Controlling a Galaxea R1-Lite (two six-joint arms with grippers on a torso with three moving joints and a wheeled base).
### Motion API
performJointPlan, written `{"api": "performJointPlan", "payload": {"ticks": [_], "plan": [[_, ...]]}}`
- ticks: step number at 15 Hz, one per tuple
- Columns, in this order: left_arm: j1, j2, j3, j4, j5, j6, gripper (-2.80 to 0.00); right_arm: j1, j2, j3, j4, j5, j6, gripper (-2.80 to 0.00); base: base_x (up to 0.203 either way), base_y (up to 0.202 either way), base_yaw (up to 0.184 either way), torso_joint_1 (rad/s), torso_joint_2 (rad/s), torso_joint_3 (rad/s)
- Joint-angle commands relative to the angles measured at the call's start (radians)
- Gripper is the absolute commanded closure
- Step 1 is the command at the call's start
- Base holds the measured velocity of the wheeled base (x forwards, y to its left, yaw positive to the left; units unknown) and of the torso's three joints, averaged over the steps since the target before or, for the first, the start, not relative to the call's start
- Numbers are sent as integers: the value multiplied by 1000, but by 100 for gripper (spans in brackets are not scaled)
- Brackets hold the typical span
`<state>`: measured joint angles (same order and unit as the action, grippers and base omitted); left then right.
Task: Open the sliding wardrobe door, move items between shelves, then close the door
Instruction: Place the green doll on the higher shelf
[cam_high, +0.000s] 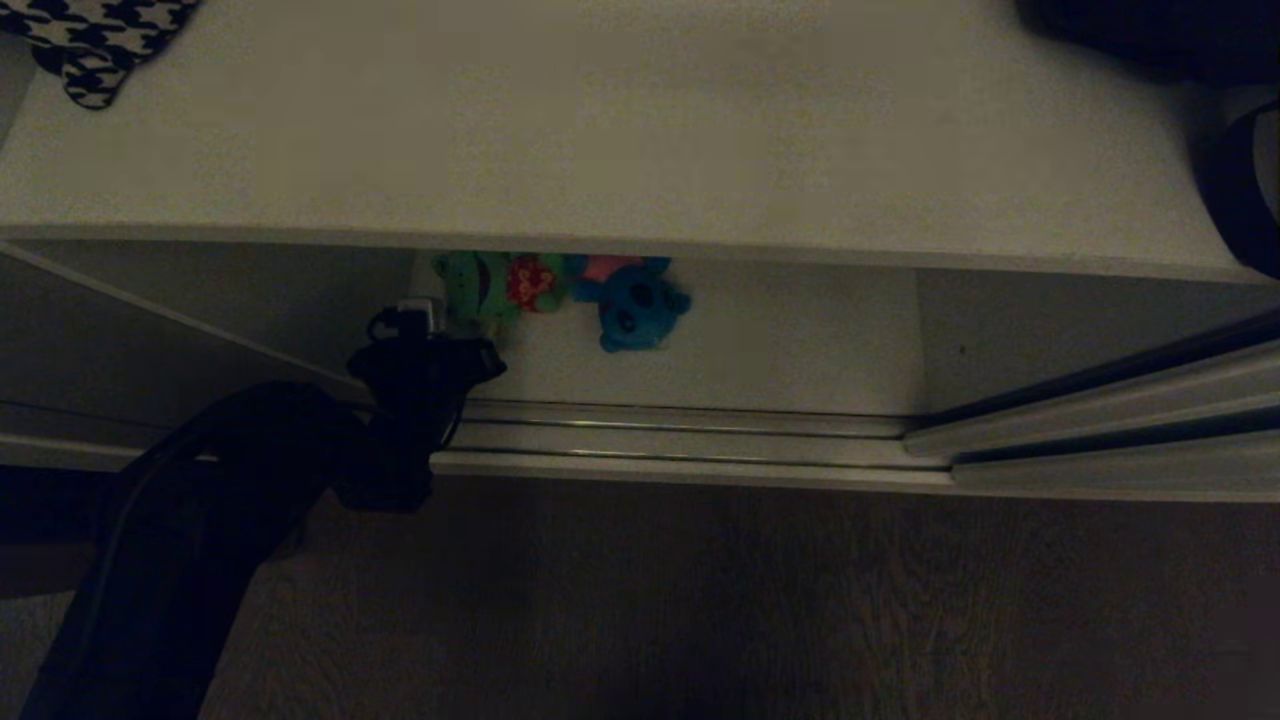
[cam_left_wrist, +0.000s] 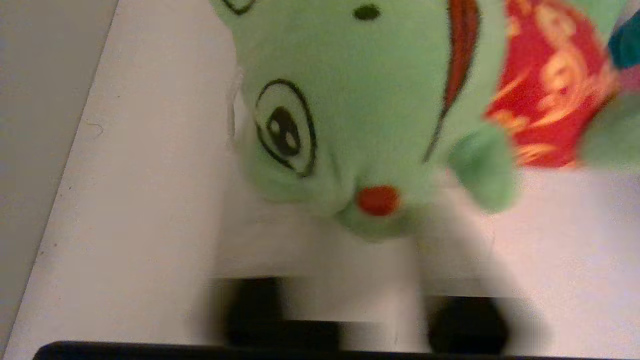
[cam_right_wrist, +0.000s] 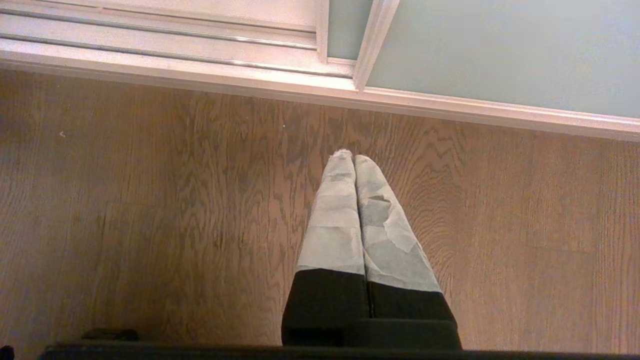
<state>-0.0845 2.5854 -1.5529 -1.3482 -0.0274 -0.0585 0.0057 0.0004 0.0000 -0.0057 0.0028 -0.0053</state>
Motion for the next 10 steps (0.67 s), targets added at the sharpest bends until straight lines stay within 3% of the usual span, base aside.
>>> {"api": "performJointPlan", "payload": {"ticks": [1, 3, 10], "plan": [[0, -20, 21, -8, 0, 0, 0, 0, -3, 0, 0, 0, -1, 0, 0, 0, 0, 0, 0, 0], [0, -53, 68, -8, -3, -1, 0, 0, -3, 0, 0, 0, -1, 0, 0, 0, 0, 0, 0, 0], [-12, -279, 421, -16, -9, -24, 0, 0, -3, 0, 0, 0, -1, 0, 0, 0, 0, 0, 0, 0]]}}
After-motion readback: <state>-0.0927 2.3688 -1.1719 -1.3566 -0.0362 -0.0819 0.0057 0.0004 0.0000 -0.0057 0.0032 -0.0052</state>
